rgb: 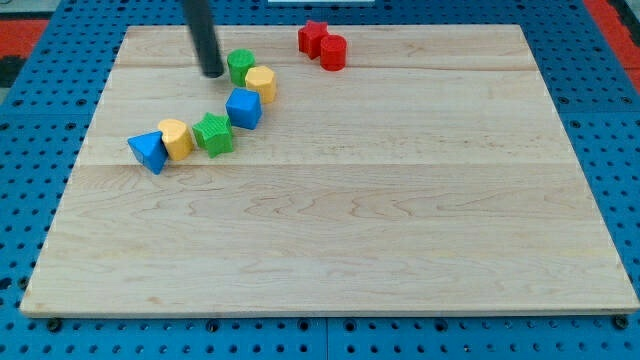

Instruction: Move the green star towards the green circle

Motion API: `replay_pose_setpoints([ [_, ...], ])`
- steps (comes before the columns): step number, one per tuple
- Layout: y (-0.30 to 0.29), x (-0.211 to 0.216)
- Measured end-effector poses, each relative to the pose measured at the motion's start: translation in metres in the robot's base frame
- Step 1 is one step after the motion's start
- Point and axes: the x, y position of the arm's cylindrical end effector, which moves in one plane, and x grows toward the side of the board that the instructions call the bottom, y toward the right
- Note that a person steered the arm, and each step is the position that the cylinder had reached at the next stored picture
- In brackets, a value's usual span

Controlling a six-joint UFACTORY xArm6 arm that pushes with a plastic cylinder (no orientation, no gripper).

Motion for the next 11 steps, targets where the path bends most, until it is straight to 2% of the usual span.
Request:
replay_pose_setpoints([
  [1,0.065,-0.014],
  [2,0.030,0.008],
  [3,0.054,0.053],
  [4,0.105,0.046],
  [5,0.139,0.115],
  [6,0.092,0.187],
  [7,0.013,0.194],
  [8,-0.037,0.157],
  [9,-0.038,0.100],
  [10,-0.058,0.072],
  [11,-0.008,0.056],
])
